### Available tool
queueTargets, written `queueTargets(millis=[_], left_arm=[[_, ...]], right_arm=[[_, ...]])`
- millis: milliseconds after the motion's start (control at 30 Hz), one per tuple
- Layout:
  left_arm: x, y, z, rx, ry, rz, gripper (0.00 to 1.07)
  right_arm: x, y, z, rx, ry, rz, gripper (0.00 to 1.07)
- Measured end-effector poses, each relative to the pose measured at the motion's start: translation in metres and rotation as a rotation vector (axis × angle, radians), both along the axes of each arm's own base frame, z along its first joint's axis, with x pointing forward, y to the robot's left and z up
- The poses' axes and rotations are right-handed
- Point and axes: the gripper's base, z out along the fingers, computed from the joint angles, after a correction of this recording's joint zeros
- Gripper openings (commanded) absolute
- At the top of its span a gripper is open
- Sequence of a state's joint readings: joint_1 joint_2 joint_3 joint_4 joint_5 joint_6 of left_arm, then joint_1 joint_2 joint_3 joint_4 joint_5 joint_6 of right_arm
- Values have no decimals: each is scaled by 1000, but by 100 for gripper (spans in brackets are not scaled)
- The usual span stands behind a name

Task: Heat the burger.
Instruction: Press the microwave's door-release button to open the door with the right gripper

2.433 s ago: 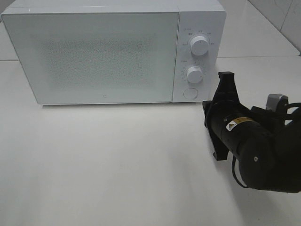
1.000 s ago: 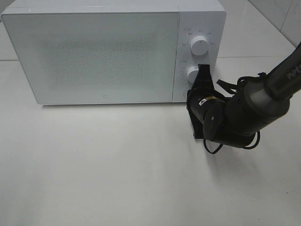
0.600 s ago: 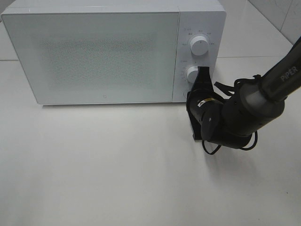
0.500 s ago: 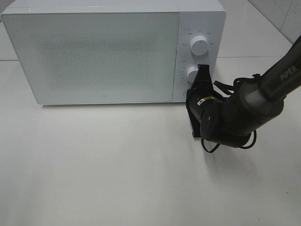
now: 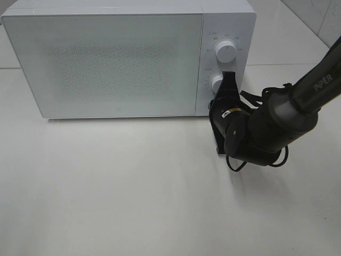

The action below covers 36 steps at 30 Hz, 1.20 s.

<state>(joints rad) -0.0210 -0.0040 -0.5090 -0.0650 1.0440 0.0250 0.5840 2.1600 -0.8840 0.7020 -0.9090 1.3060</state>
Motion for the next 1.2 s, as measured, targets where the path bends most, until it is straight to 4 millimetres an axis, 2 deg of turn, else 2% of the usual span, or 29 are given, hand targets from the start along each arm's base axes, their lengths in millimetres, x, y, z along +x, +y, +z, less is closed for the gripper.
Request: queueTargets(millis=[733,967,1200], left_arm=[[0,0,0,0,0,0,100],[0,0,0,0,0,0,100],[0,0,0,0,0,0,100]], right_arm=[[5,3,3,21,-13,-35,0],[15,7,-5,6,-13,-45,0],[17,9,-7,-15,-8,-59,0]])
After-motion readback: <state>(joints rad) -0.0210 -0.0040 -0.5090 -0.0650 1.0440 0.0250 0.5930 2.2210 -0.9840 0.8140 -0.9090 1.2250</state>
